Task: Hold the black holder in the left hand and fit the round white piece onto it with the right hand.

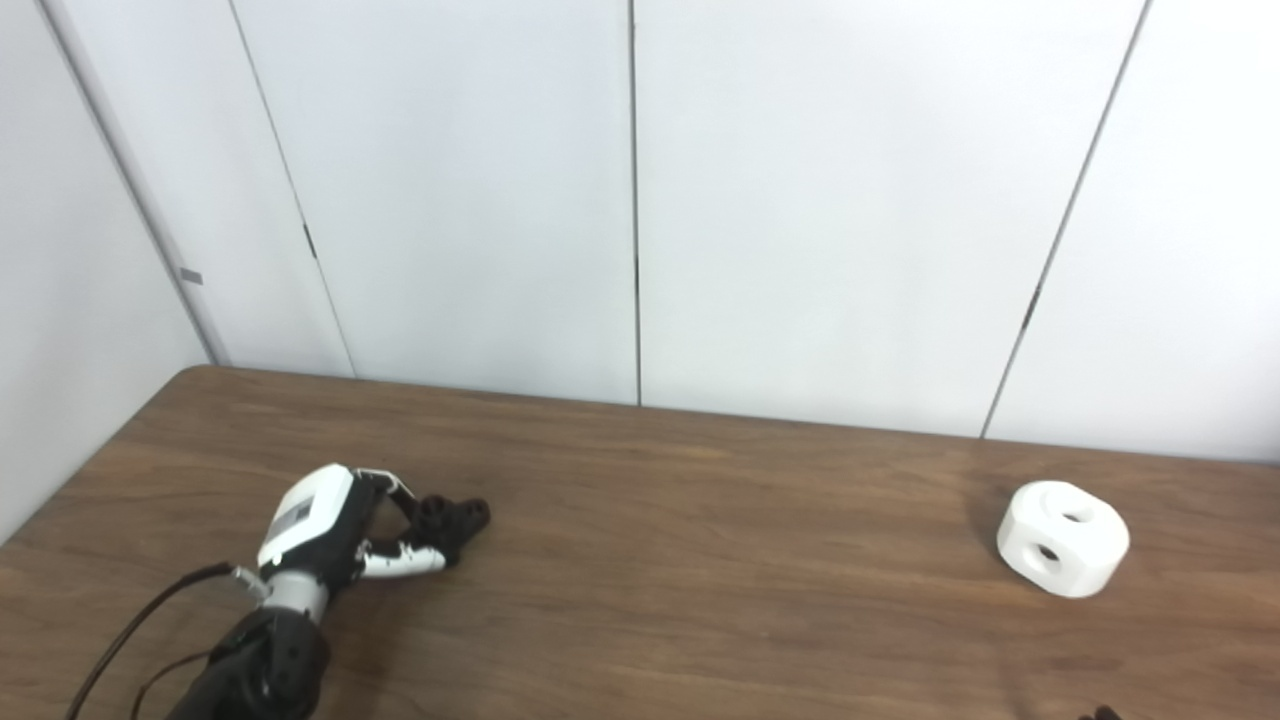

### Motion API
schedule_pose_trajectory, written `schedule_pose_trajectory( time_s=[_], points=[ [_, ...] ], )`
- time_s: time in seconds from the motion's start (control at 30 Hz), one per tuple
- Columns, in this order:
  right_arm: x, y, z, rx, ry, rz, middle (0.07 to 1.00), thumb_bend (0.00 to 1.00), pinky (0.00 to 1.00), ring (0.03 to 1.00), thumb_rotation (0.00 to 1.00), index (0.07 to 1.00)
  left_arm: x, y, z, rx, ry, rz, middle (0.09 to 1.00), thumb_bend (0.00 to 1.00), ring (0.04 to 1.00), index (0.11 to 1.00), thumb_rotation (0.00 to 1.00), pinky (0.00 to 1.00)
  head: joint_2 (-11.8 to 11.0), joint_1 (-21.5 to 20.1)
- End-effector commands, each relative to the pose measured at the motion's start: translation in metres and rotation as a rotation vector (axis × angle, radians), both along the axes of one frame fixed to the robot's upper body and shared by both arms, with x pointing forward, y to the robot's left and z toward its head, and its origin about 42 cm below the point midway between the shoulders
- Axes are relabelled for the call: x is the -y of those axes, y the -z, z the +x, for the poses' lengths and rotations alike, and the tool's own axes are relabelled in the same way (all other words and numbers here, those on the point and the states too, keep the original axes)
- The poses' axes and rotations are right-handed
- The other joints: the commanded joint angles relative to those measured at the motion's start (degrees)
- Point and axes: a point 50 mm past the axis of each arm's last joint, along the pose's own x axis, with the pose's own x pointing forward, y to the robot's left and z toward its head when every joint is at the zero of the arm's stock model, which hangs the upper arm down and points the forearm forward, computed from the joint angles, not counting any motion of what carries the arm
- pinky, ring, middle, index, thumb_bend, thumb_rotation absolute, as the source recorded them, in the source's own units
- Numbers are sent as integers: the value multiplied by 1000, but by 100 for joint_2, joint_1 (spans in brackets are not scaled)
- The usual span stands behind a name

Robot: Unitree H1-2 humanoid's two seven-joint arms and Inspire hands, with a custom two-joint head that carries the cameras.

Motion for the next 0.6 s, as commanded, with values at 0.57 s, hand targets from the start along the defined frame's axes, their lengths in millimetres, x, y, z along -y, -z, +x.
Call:
schedule_pose_trajectory(
  time_s=[0.57],
  points=[
    [-6, -12, 9, -2, -11, 10, 902, 639, 793, 889, 978, 914, 95, -17, -69, 45, 369, -39, 790, 514, 879, 486, 54, 979, 770, -589]
  ],
)
